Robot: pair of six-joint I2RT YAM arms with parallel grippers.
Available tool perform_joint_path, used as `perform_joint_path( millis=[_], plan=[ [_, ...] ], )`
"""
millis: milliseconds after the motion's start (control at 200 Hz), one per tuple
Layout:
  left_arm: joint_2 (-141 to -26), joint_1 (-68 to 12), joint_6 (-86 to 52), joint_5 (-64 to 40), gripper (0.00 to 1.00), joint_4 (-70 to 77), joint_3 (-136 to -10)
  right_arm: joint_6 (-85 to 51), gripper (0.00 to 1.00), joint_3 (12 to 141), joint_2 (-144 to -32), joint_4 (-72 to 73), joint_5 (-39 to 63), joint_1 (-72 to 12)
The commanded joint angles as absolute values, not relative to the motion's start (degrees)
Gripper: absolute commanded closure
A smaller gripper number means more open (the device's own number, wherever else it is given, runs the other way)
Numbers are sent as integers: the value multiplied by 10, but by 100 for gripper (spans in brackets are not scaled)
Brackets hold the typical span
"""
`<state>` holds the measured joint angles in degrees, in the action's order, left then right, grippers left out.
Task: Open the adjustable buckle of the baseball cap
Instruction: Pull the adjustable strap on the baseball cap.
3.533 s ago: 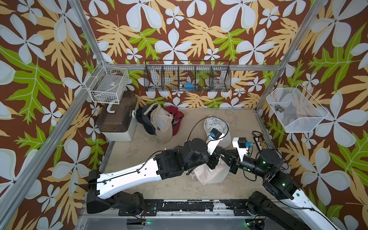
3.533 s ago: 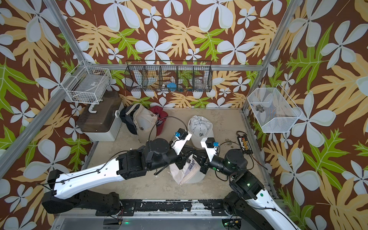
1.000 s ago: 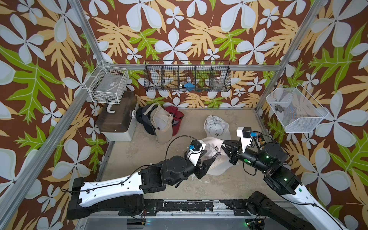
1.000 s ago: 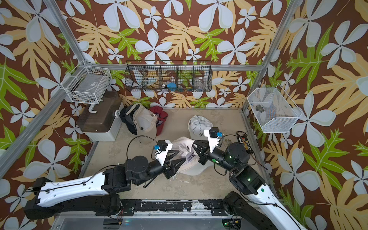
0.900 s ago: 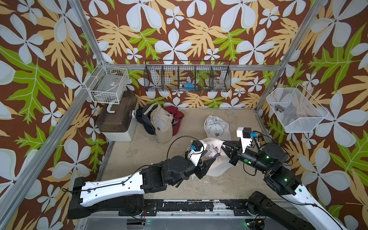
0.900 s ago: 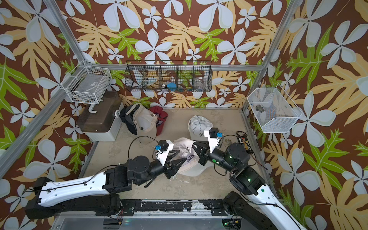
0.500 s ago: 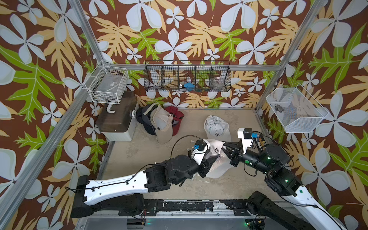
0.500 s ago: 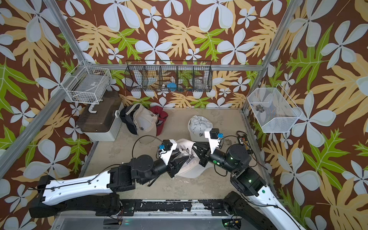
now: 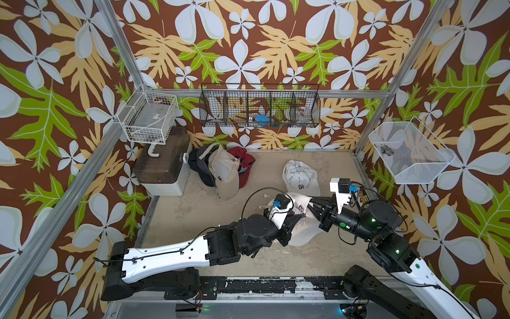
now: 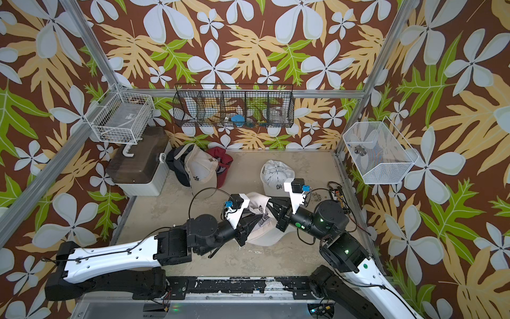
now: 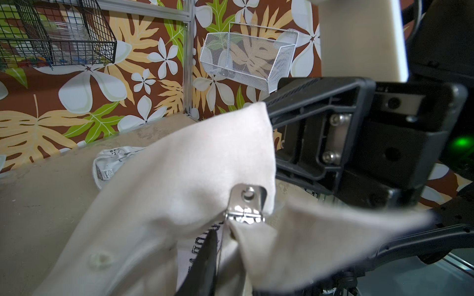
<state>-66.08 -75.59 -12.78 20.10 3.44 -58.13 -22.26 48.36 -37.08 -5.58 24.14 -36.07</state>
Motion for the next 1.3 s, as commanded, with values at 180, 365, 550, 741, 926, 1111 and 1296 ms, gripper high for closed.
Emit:
perform_joint_path(
  millis=[180,365,550,741,926,1111,1296],
  plan=[
    [-649,-757,-122,201,90,49,-578,-217,100,482,-368,-38,232,-361],
    [-632,-757,-130,185,97,42,-577,-205,100,473,-367,-50,217,-361],
    [-617,-757,-136,166,100,27,-579,-185,100,465,-368,-67,208,-361],
    [-606,-757,-138,158,100,7,-584,-161,100,460,-367,-92,207,-361],
    [-596,-757,-140,159,100,-1,-586,-136,100,446,-351,-103,234,-361],
    [-602,-757,-140,158,100,-16,-601,-116,97,438,-334,-117,262,-361],
    [-608,-757,-141,154,100,-29,-613,-94,81,444,-328,-139,276,-361]
  ],
)
